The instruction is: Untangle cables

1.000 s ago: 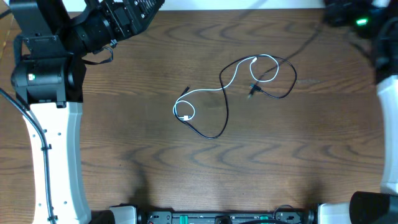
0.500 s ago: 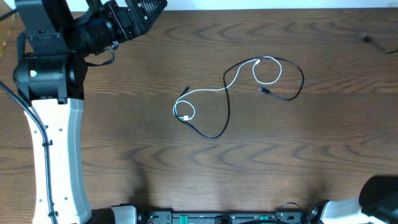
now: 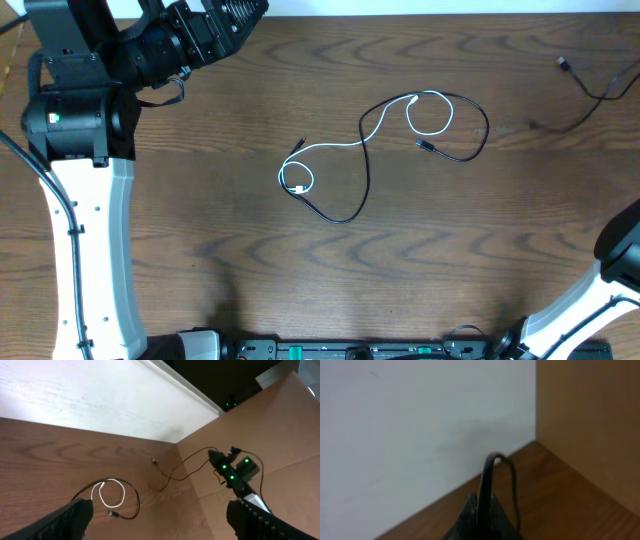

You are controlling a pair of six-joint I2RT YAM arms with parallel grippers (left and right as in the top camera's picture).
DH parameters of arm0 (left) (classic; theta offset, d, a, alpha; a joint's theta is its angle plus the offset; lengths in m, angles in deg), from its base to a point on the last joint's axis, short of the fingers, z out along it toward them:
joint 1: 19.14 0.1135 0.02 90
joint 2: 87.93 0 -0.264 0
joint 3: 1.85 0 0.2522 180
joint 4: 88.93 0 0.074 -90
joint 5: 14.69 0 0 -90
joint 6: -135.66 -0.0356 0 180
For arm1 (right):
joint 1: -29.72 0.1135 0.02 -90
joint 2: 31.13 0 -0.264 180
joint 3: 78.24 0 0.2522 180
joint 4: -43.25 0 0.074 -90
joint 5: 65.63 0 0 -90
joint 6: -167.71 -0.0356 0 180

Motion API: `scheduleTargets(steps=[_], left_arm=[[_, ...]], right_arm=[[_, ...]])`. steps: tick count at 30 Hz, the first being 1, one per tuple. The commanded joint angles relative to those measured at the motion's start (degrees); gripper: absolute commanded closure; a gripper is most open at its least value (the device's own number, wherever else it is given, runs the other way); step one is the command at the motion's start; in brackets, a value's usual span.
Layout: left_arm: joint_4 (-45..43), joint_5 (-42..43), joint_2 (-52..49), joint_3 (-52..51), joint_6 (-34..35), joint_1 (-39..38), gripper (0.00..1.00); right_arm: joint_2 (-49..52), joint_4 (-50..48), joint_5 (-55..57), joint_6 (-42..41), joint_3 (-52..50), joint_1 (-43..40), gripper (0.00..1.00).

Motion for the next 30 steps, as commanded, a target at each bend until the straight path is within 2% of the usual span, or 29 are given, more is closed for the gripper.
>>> scheduleTargets(steps=[1,5,6,7,8,9,12,17,22,25,29,30], left_arm=[[0.0,-0.4,-0.4,-0.1,-1.9,0.2,0.1],[0.0,-0.4,-0.4,-0.1,-1.9,0.2,0.1],[0.0,-0.4,-0.4,-0.1,-1.9,0.2,0.1],[0.0,-0.4,-0.5,-0.1,-1.9,0.2,0.1],[0.0,-0.4,-0.6,-0.1,-1.9,0.2,0.1],[0.0,-0.3,-0.7,-0.1,-1.8,0.2,0.09],[0.3,-0.3,-1.3,-0.1,-2.3,0.2,0.1],[3.0,-0.3,-2.4,-0.1,-4.3,0.2,0.1],[6.7,-0.3,-3.7,-0.2,-9.0,0.2,0.1],[8.2,-0.4,-4.4,-0.2,-12.2,0.2,0.09],[10.0,-0.7,-5.4,-0.2,-13.7,0.0,0.09],[11.6,-3.2,-5.9,-0.2,-13.8,-0.5,0.09]], right_arm=[[3.5,0.7,3.3,-0.1,0.8,-1.1,0.99],[6.8,3.9,3.0,-0.7,0.8,-2.4,0.99],[7.7,6.0,2.8,-1.9,0.8,-3.0,0.87],[7.9,7.8,2.8,-3.3,0.8,-3.4,0.69],[8.0,11.3,2.8,-5.2,0.8,-3.9,0.21],[8.0,13.8,2.8,-6.1,0.8,-4.1,0.01],[7.8,26.1,2.8,-7.4,0.8,-4.8,0.01],[7.8,40.1,2.8,-7.4,0.8,-4.8,0.01],[6.5,47.3,1.9,-6.7,0.8,-5.1,0.01],[2.9,47.5,-5.3,-0.4,0.9,-4.6,0.01],[-1.7,47.3,-20.8,6.7,0.9,-2.6,0.01],[-2.4,47.2,-26.1,8.3,0.9,-1.3,0.01]])
